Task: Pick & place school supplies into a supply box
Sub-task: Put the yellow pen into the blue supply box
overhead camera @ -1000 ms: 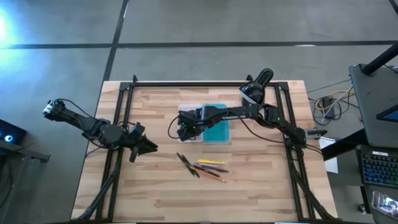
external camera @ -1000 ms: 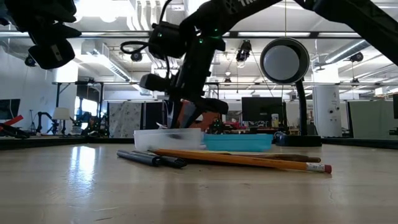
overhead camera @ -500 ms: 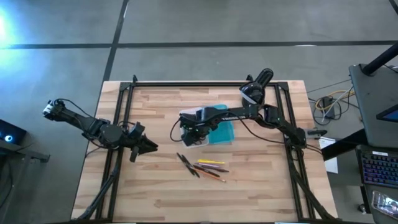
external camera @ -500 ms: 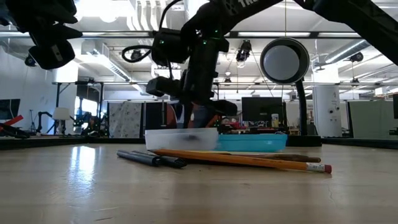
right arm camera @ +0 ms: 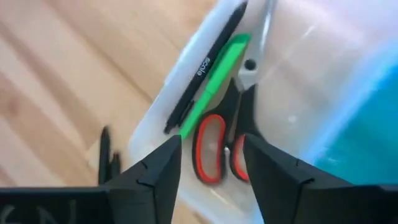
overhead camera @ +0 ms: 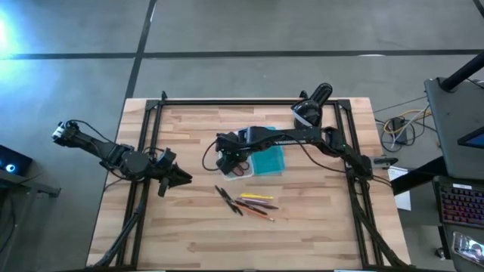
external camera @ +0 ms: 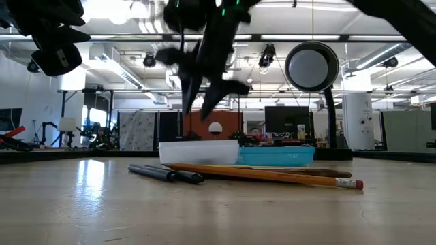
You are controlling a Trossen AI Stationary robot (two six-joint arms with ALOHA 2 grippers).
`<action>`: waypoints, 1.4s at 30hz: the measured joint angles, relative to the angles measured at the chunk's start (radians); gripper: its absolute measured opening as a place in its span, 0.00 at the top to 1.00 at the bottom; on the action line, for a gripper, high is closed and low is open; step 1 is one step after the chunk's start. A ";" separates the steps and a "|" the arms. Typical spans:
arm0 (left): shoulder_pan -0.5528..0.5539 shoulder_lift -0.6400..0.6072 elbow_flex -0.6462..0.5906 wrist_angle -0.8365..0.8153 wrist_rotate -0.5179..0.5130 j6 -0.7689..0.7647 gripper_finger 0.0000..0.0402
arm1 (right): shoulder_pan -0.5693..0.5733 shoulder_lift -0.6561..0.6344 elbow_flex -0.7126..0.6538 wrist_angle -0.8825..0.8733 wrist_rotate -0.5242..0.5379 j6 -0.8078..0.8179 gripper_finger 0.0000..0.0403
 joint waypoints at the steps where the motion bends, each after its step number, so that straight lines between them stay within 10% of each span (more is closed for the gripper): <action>1: 0.000 0.000 0.000 0.000 0.000 0.000 0.80 | 0.017 -0.020 0.007 -0.029 0.032 -0.020 0.58; 17: 0.000 0.000 0.000 -0.005 0.000 0.041 0.80 | 0.426 -0.143 -0.279 -0.166 0.115 -0.063 0.60; 42: 0.000 0.002 0.000 -0.004 -0.136 -0.004 0.80 | 0.327 -0.363 -0.811 0.378 0.013 -0.225 0.63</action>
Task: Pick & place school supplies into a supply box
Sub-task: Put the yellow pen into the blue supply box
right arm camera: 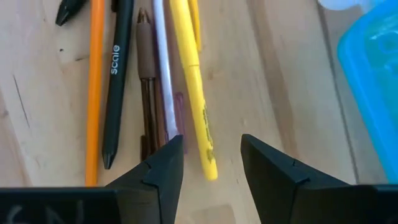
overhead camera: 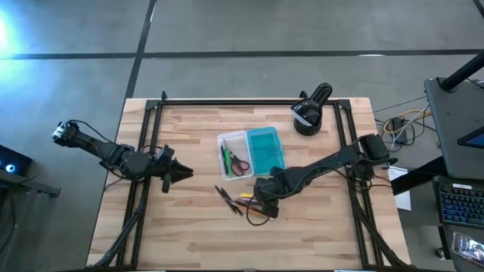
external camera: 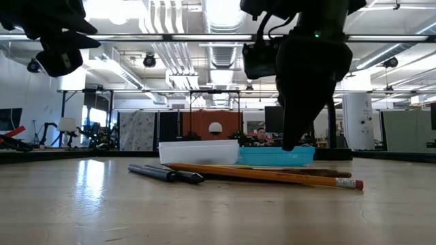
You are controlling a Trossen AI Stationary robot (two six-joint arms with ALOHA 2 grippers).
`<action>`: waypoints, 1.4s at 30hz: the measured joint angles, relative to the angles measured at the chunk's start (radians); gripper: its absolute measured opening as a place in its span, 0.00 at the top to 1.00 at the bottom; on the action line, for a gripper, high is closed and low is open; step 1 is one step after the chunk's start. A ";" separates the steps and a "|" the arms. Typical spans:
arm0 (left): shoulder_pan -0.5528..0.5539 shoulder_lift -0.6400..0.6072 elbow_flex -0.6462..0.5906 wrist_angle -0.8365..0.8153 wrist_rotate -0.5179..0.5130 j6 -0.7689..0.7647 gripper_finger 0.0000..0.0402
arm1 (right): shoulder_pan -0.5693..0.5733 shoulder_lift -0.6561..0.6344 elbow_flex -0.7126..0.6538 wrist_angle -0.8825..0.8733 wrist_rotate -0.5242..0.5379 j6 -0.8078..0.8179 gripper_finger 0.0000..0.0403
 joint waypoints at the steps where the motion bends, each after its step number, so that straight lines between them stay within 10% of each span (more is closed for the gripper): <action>1: 0.000 0.000 0.000 0.000 -0.011 0.000 0.80 | -0.002 0.004 -0.004 0.008 0.001 -0.008 0.63; 42: 0.003 0.000 -0.002 -0.047 -0.085 0.001 0.80 | -0.031 0.115 0.068 0.009 -0.071 -0.095 0.95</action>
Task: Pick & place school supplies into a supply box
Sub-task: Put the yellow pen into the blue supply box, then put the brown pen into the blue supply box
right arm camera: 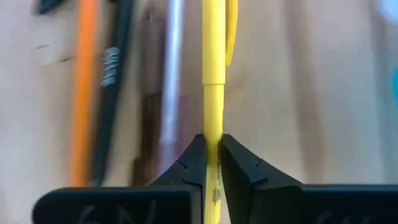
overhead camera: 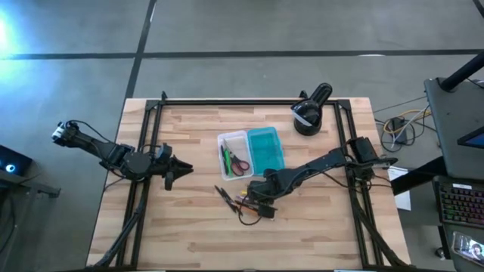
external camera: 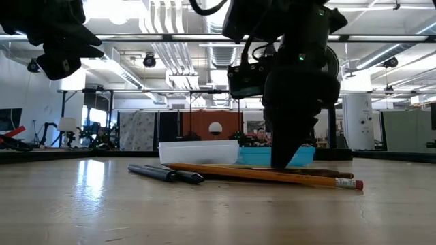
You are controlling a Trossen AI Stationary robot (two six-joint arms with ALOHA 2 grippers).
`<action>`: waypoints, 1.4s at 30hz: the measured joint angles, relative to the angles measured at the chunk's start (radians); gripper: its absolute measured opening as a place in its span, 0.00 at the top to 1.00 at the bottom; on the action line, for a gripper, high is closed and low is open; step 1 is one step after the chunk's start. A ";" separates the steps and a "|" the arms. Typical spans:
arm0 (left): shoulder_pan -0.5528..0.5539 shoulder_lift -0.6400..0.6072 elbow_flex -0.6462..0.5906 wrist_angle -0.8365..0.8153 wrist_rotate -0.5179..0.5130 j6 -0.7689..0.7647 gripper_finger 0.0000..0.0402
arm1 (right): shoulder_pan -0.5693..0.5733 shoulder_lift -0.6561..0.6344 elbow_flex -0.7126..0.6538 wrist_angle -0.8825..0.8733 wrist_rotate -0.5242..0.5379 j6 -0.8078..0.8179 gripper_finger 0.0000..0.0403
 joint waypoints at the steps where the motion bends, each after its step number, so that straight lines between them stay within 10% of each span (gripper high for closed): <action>1: 0.000 0.000 0.000 0.000 0.000 0.000 0.80 | -0.004 -0.005 0.010 -0.007 -0.040 0.004 0.96; 6: 0.000 0.000 0.000 0.001 0.000 0.003 0.80 | -0.036 -0.075 0.075 0.014 -0.128 0.124 0.96; 13: 0.000 0.000 0.000 0.002 0.000 0.010 0.80 | -0.155 -0.164 0.124 0.067 0.045 0.577 0.96; 22: 0.000 0.000 0.000 0.002 0.000 0.049 0.80 | -0.277 -0.013 0.118 0.285 0.047 0.830 0.96; 36: 0.000 0.004 0.000 0.003 0.004 -0.015 0.80 | -0.286 0.041 0.118 0.257 0.154 0.783 0.65; 42: 0.000 0.022 0.000 0.003 0.009 -0.045 0.80 | -0.230 -0.063 0.119 0.217 0.156 0.377 0.54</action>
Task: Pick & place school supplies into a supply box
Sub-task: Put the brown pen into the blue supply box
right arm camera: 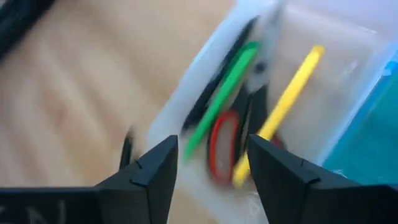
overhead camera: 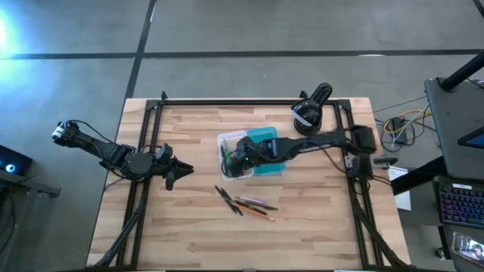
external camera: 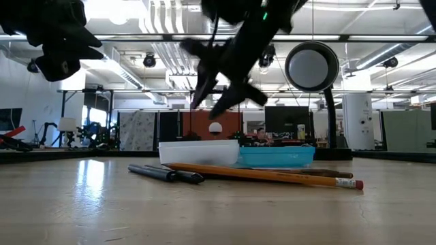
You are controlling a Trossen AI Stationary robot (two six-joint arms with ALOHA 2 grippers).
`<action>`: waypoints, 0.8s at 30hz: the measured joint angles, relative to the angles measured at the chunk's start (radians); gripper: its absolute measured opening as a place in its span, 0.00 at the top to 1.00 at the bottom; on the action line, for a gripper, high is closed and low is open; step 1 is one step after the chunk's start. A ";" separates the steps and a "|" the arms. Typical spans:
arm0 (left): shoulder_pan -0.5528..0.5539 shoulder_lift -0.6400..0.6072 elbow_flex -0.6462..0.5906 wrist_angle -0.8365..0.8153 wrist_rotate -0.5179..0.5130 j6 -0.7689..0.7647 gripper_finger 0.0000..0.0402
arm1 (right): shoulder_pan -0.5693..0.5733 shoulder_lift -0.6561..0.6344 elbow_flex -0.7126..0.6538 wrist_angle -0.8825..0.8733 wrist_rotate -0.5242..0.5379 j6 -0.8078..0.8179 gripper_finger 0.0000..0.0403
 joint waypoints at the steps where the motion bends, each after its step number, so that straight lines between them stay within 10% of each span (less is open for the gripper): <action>1: 0.000 0.004 0.000 0.000 0.000 -0.001 0.80 | 0.019 -0.023 0.001 -0.044 -0.011 -0.056 0.54; 10: 0.000 0.044 0.000 0.000 0.000 -0.010 0.80 | 0.291 -0.068 -0.012 -0.315 -0.064 -0.243 0.57; 24: 0.000 0.058 0.000 -0.001 0.000 -0.007 0.80 | 0.421 -0.059 -0.159 -0.348 -0.016 0.035 0.65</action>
